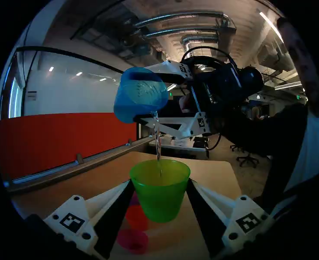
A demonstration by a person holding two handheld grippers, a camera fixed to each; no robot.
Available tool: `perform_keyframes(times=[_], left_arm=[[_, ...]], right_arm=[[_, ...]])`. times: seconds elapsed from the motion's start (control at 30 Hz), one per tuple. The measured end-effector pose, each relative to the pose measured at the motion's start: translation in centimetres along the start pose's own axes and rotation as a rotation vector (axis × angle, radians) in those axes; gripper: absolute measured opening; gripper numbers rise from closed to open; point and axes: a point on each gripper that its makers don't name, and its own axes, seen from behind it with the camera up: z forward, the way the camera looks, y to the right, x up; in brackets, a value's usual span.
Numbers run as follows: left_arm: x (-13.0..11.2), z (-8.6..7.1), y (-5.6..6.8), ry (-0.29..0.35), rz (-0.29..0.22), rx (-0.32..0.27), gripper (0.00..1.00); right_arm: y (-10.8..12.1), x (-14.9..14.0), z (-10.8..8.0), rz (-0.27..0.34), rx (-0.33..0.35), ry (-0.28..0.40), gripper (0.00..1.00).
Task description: Pour water
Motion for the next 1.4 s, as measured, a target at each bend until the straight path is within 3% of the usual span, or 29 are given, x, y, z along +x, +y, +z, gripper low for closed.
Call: perform_keyframes(times=[1.4], left_arm=[[-0.10,-0.12,0.14,0.000,0.000,0.002,0.85]], right_arm=[[0.83,0.53,0.27,-0.149,-0.028,-0.011,0.89]])
